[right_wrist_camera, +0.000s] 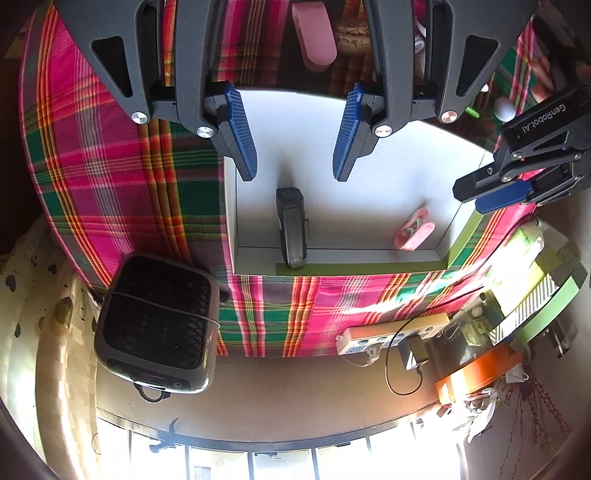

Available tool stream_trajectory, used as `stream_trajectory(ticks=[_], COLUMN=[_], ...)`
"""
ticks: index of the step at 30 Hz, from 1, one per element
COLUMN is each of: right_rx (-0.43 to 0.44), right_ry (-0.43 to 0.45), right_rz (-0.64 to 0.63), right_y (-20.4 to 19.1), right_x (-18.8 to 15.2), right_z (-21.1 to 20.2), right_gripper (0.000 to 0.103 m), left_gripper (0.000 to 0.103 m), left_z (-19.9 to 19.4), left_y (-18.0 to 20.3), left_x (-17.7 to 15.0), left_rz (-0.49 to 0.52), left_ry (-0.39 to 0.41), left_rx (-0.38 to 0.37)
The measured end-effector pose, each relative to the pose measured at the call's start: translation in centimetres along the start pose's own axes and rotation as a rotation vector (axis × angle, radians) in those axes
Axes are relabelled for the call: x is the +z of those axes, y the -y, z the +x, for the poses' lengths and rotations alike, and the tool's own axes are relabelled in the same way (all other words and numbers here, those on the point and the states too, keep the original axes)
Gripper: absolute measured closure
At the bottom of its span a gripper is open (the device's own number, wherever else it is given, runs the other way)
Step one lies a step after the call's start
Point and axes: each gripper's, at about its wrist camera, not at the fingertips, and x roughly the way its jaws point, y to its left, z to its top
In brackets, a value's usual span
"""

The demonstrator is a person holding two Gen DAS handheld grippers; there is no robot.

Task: Organize objects
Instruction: 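Withdraw both open tools from the white box back toward the remaining objects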

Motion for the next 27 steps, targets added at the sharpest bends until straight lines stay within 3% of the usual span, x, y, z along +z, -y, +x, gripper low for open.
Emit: stream_trajectory(ticks=[27], right_rx=[-0.012], right_ry=[0.060], right_rz=[-0.018], right_y=[0.1], right_x=[-5.0], right_z=[-4.3], right_gripper=[0.059], left_gripper=[0.064], left_z=[-4.4], left_y=[-3.0], left_x=[-5.7], left_rz=[-0.054], left_ry=[0.039], left_rx=[0.004])
